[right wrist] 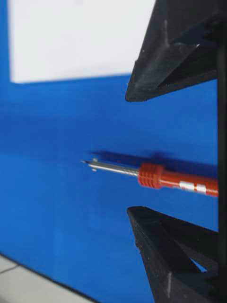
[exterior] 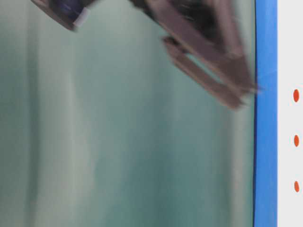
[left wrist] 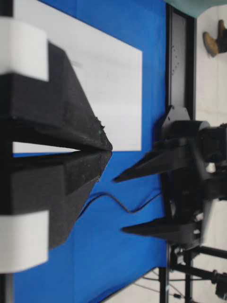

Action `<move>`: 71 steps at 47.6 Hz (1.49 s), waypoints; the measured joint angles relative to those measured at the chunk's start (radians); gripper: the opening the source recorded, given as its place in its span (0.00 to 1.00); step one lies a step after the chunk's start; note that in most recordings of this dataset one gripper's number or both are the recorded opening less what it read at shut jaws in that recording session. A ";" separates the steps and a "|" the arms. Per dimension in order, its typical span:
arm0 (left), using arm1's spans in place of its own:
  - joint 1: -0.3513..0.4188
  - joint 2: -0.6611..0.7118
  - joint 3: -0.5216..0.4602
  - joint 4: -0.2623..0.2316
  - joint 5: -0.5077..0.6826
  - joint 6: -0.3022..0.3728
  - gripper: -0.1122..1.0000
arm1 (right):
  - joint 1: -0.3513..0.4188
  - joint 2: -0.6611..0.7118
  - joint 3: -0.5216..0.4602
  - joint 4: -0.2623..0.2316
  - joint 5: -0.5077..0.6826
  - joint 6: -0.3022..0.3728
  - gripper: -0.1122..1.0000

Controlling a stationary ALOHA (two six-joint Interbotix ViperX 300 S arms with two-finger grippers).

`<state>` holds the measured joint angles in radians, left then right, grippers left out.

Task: Touch the tip of the soldering iron to the mark.
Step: 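Move the right gripper down toward the red soldering iron handle, then close the right gripper on the red handle and lift the iron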

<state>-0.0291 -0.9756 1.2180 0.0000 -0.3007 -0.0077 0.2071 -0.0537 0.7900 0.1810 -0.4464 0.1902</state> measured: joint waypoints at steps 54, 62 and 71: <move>0.005 -0.003 0.029 0.000 -0.025 0.000 0.10 | 0.132 0.479 -0.201 0.290 -0.123 -0.069 0.23; 0.009 -0.003 0.032 0.000 -0.025 0.002 0.10 | 0.132 0.480 -0.202 0.290 -0.121 -0.078 0.16; 0.011 -0.003 0.034 0.000 -0.025 0.002 0.10 | 0.133 0.480 -0.209 0.290 -0.120 -0.083 0.16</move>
<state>-0.0184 -0.9787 1.2517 0.0000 -0.3252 -0.0061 0.3405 0.4264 0.5814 0.4709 -0.5660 0.1074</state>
